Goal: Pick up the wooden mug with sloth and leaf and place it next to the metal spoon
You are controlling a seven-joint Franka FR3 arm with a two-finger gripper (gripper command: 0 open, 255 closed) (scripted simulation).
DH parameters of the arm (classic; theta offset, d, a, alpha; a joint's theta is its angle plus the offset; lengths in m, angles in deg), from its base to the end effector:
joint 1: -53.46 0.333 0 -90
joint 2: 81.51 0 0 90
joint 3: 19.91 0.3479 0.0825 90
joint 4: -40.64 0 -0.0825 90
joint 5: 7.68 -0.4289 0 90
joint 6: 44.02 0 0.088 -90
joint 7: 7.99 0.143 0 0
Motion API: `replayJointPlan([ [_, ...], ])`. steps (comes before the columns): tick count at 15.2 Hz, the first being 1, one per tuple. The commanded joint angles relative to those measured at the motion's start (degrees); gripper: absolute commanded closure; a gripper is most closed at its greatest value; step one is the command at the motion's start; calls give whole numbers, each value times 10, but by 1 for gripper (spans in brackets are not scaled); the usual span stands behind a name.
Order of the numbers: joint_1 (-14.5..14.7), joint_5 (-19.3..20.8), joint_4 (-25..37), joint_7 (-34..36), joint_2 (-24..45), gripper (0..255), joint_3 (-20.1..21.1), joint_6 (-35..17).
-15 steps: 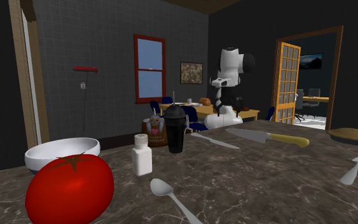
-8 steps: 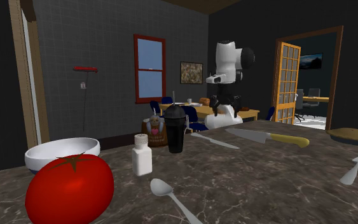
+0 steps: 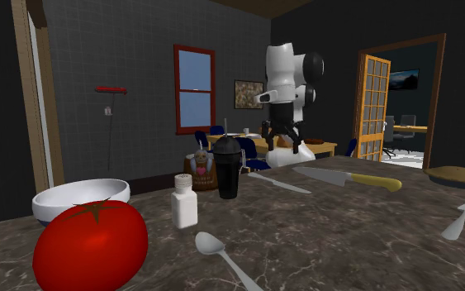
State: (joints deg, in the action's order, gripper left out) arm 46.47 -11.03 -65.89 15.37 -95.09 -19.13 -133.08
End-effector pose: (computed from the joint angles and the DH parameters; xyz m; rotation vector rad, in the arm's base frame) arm 0.5072 -0.0460 0.6024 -2.9918 0.7921 0.1167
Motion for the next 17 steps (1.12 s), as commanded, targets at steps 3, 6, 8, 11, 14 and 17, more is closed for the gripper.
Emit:
replayJointPlan([
  [3, -16, -2, 96, 40, 84, 0, -12, 2],
  [6, -28, -6, 173, 69, 143, 0, -23, 12],
  [8, -36, -10, 228, 88, 183, 0, -31, 22],
  [11, -49, -19, 322, 115, 247, 0, -44, 44],
  [14, -66, -31, 433, 142, 320, 0, -57, 76],
  [17, -68, -31, 421, 146, 322, 0, -58, 60],
])
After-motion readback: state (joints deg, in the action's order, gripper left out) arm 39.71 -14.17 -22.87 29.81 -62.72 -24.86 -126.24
